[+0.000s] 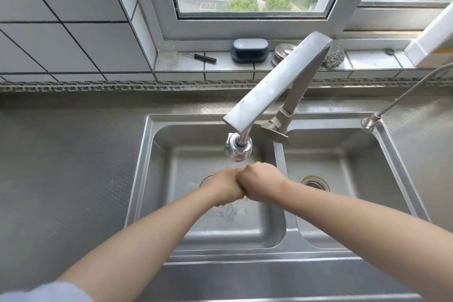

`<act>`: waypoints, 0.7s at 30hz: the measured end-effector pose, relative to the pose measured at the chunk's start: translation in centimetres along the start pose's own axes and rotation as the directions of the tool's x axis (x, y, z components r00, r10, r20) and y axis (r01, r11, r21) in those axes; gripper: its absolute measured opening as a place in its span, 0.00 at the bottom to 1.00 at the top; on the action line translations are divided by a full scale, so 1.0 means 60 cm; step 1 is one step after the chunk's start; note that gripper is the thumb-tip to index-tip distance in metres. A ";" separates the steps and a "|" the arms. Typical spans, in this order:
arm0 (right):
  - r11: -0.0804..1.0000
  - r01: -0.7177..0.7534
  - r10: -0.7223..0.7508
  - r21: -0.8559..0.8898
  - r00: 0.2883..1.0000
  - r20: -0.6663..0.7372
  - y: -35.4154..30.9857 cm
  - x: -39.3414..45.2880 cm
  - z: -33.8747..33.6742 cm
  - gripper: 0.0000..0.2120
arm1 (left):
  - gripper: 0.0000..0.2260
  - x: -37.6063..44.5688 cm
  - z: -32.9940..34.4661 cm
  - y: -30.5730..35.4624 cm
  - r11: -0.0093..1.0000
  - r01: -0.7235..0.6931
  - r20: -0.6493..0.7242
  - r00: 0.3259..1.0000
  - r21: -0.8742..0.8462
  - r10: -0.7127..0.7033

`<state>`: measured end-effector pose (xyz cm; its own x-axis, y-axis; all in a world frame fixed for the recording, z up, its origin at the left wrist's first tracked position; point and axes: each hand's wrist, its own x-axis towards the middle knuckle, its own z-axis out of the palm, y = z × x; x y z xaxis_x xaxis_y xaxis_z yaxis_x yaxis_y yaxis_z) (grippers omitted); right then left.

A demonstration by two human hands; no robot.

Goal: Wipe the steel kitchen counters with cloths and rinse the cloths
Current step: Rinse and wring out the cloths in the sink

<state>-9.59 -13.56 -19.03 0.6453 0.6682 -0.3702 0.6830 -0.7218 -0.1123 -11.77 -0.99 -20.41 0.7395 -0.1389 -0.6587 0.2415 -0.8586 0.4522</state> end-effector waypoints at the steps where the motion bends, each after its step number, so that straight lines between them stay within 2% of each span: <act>1: 0.999 -0.026 0.025 0.028 0.999 0.026 -0.001 -0.002 -0.001 0.07 | 0.10 0.000 0.007 0.000 0.986 -0.048 -0.070 0.996 0.163 0.060; 2: 0.995 -0.064 0.058 0.075 0.996 0.071 -0.001 -0.005 -0.003 0.07 | 0.12 0.000 0.012 -0.001 0.969 -0.061 -0.121 0.988 0.239 0.092; 5: 0.944 -0.174 0.117 0.281 0.971 0.207 -0.006 -0.009 -0.012 0.05 | 0.14 -0.005 0.016 -0.008 0.964 -0.052 -0.228 0.967 0.260 0.114; 8: 0.871 -0.219 0.111 0.441 0.960 0.257 -0.015 -0.017 -0.014 0.04 | 0.15 -0.009 0.016 -0.015 0.890 -0.123 -0.258 0.932 0.440 0.256; 10: 0.746 -0.283 0.130 0.603 0.950 0.284 -0.024 -0.028 -0.013 0.08 | 0.14 -0.016 0.016 -0.020 0.819 -0.174 -0.240 0.904 0.547 0.352; 13: 0.507 -0.383 0.128 0.772 0.919 0.373 -0.037 -0.043 -0.011 0.08 | 0.14 -0.024 0.013 -0.033 0.746 -0.216 -0.221 0.871 0.630 0.439; 15: 0.338 -0.427 0.101 0.839 0.903 0.419 -0.047 -0.051 -0.010 0.09 | 0.11 -0.036 0.005 -0.036 0.724 -0.287 -0.269 0.793 0.627 0.547; 16: 0.253 -0.439 0.083 0.862 0.898 0.433 -0.050 -0.054 -0.010 0.10 | 0.10 -0.040 0.003 -0.038 0.684 -0.332 -0.286 0.728 0.649 0.624; 18: 0.110 -0.460 0.029 0.881 0.888 0.460 -0.055 -0.060 -0.011 0.12 | 0.14 -0.050 0.002 -0.040 0.606 -0.336 -0.303 0.634 0.721 0.712; 21: 0.006 -0.478 -0.034 0.879 0.878 0.478 -0.056 -0.065 -0.010 0.14 | 0.13 -0.052 0.000 -0.040 0.586 -0.306 -0.358 0.556 0.750 0.750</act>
<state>-14.20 -13.67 -16.65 0.3796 0.5254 -0.7615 -0.6050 -0.4818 -0.6340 -14.66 1.52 -19.46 0.8176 -0.5442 0.1882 -0.5565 -0.8307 0.0152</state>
